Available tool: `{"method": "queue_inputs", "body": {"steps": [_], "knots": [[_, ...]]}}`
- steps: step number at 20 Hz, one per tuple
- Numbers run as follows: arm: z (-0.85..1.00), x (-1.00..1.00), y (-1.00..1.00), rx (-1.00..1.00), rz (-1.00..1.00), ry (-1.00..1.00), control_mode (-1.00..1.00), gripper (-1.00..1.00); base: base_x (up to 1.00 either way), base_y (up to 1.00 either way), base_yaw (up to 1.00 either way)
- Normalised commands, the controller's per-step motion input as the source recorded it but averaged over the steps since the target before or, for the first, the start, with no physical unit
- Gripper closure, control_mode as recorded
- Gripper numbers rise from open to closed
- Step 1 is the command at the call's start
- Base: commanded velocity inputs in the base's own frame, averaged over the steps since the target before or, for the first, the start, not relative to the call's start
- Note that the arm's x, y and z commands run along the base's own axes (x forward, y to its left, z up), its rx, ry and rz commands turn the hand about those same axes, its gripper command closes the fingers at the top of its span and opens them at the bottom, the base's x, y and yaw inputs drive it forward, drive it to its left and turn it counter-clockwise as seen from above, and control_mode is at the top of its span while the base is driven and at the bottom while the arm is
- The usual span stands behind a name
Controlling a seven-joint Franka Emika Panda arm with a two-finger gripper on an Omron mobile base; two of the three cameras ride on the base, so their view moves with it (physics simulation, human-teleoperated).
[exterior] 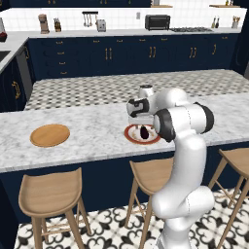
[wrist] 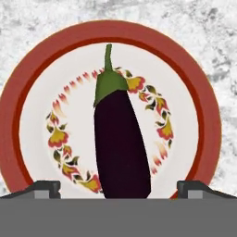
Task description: Pick the chicken drumstick and eggplant from their plates and place them in the bowl. Then put the bowl in the fridge.
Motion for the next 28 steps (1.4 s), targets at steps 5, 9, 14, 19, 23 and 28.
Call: {"method": "queue_inputs", "body": {"steps": [5,9,14,19,23,28], "knots": [[-0.40,0.22,0.00,0.02,0.00,0.00,-1.00,-1.00,0.00,0.00,0.00],[-0.26,-0.16,0.00,0.00,0.00,0.00,-1.00,-1.00,0.00,0.00,0.00],[-0.18,-0.18,-0.02,0.00,0.00,0.00,-1.00,-1.00,0.00,0.00,0.00],[-0.27,-0.01,0.00,0.00,0.00,0.00,-1.00,-1.00,0.00,0.00,0.00],[-0.10,0.00,0.00,0.00,0.00,0.02,-1.00,1.00,0.00,0.00,0.00],[0.07,-0.02,-0.01,0.00,0.00,-0.03,-1.00,1.00,0.00,0.00,0.00]]}}
